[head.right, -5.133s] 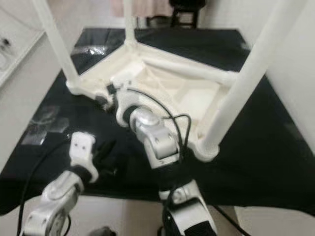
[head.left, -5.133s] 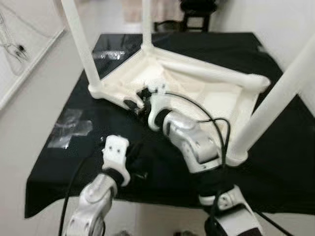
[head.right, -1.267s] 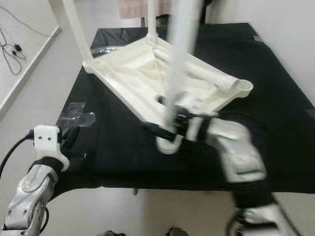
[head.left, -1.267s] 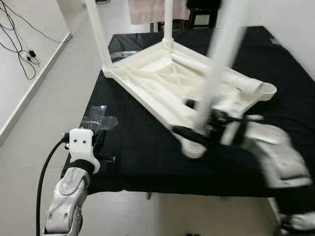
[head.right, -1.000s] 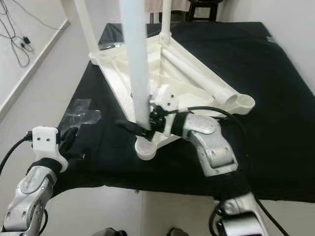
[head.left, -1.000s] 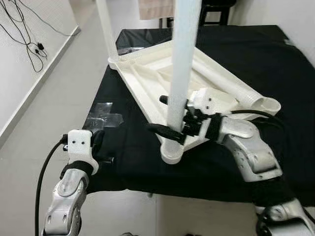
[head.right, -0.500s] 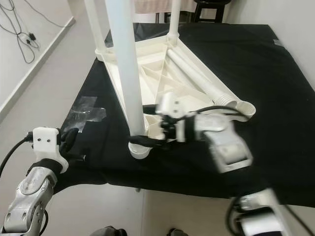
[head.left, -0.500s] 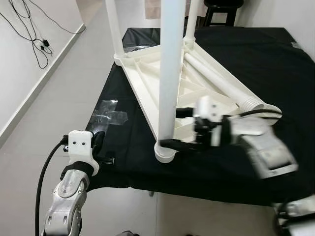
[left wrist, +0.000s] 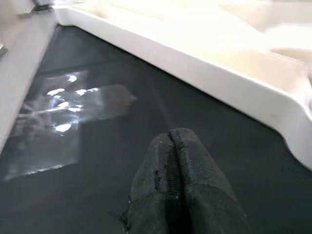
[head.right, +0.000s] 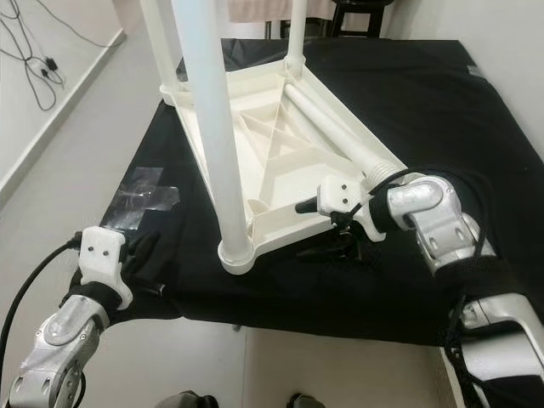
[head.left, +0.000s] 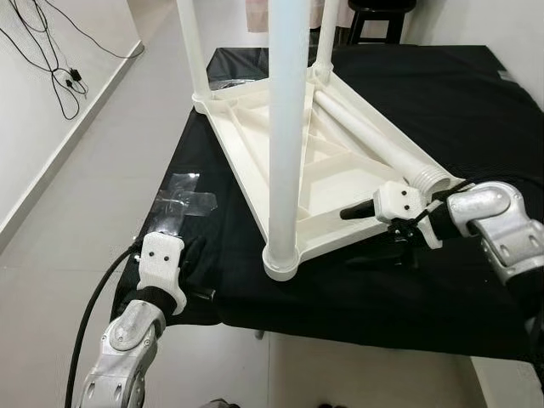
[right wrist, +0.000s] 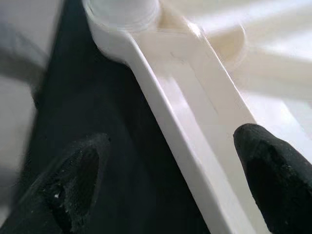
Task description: Building children table
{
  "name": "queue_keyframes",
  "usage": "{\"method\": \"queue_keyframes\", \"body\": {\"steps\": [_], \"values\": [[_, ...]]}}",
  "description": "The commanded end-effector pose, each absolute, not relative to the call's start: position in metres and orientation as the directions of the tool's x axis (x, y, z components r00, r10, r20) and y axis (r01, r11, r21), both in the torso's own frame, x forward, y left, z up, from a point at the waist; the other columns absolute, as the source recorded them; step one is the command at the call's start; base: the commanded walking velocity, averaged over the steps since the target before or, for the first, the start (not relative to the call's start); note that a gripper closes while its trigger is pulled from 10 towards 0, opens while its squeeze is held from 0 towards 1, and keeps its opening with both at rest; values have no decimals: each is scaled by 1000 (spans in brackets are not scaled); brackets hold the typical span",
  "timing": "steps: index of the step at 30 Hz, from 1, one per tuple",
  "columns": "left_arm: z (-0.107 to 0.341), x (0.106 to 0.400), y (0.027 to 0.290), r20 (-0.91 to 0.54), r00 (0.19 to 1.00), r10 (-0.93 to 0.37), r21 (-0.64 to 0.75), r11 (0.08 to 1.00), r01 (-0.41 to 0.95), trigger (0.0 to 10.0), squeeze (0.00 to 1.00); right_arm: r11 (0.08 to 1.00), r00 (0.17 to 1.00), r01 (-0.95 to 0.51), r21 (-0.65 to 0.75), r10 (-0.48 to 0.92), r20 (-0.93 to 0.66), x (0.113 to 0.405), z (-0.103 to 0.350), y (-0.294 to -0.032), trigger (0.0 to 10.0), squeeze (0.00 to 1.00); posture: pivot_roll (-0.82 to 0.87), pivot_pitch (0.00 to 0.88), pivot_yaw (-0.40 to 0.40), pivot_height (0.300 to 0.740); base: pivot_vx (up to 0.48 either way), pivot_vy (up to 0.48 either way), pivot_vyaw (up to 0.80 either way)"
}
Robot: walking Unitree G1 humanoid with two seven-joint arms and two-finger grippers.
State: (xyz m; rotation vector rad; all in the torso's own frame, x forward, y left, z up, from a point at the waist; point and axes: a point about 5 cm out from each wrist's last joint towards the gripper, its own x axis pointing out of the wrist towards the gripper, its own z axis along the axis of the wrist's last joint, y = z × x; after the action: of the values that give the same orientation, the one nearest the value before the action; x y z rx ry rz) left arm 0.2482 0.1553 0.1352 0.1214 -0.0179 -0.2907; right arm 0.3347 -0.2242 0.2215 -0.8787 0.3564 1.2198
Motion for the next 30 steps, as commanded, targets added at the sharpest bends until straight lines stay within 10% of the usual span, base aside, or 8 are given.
{"method": "queue_keyframes", "body": {"steps": [1, 14, 15, 17, 30], "values": [[131, 241, 150, -37, 937, -347, 156, 924, 348, 10000, 0, 40, 339, -919, -392, 585, -736, 338, 220, -230, 10000, 0, 76, 160, 3, 740, 0, 0, 0], [128, 232, 138, -75, 897, -437, 209, 872, 442, 10000, 0, -55, 328, -923, -380, 404, -854, 359, 196, -213, 10000, 0, 94, 154, -7, 740, 0, 0, 0], [128, 232, 138, -74, 897, -435, 213, 872, 441, 10000, 0, -56, 329, -925, -377, 380, -865, 362, 196, -213, 1922, 0, 92, 154, -11, 740, 0, 0, 0], [129, 232, 139, -73, 898, -434, 215, 872, 440, 10000, 0, -55, 331, -925, -375, 364, -871, 364, 196, -212, 39, 0, 92, 154, -11, 740, 0, 0, 0], [132, 233, 134, -56, 898, -437, 230, 869, 438, 10000, 0, -19, 169, -970, -243, 666, -727, 362, 210, -175, 0, 0, 85, 155, -24, 740, 0, 0, 0]]}}
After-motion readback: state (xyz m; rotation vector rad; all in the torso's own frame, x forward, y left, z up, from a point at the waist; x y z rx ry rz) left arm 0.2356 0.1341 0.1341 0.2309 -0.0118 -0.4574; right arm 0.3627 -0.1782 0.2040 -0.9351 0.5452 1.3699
